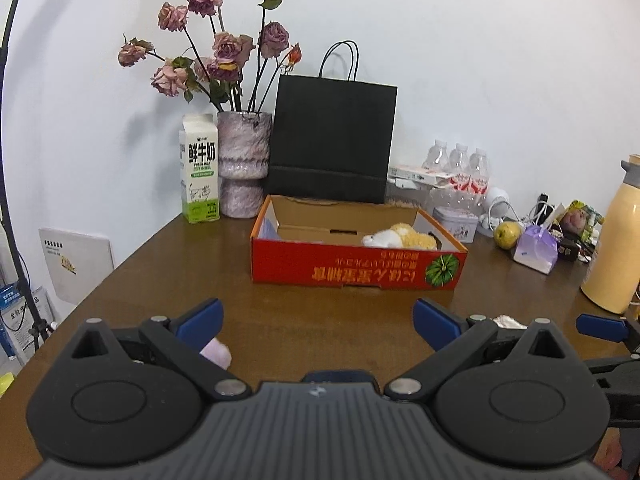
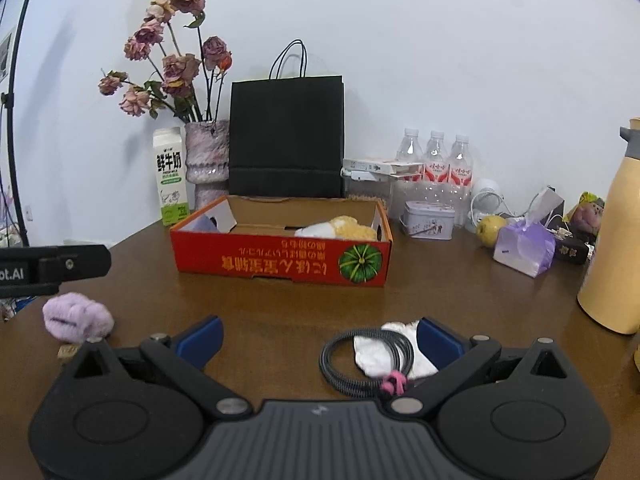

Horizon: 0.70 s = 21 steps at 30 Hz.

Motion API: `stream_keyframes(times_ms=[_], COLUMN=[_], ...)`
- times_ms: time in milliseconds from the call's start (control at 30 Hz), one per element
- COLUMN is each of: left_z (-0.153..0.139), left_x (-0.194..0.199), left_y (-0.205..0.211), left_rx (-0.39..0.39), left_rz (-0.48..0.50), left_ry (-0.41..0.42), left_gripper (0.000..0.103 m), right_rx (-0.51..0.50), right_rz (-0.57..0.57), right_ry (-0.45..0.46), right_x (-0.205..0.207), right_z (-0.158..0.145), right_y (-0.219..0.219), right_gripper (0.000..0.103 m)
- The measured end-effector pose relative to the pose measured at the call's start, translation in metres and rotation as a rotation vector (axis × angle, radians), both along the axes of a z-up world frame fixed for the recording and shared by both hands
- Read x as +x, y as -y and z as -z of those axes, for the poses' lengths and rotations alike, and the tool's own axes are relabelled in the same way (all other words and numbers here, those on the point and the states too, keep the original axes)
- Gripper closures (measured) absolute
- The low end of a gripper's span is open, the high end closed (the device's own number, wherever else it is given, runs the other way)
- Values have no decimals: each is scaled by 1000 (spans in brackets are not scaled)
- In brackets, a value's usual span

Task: Organize objects
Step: 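Grasp the navy pouch with the left tool while the right tool approaches the red rose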

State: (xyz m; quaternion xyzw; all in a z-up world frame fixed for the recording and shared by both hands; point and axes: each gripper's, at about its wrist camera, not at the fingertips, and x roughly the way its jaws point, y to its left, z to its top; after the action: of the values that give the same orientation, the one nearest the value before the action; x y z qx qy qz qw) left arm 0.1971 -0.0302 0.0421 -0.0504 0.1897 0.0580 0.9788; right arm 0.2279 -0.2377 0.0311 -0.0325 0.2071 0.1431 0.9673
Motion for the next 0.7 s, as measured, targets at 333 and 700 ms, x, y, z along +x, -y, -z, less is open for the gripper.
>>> stream_keyframes(times_ms=[333, 700], left_z=[14, 50], left_x=[-25, -22], left_y=[16, 35], left_rx=[19, 56], left_rz=[22, 16], left_ry=[-58, -183], left_gripper=[0, 0], right_rx=[8, 0], right_rz=[-21, -37], right_ry=[-8, -47], right_x=[-35, -50], right_z=[13, 36], right_y=[21, 42], right_gripper=[0, 0])
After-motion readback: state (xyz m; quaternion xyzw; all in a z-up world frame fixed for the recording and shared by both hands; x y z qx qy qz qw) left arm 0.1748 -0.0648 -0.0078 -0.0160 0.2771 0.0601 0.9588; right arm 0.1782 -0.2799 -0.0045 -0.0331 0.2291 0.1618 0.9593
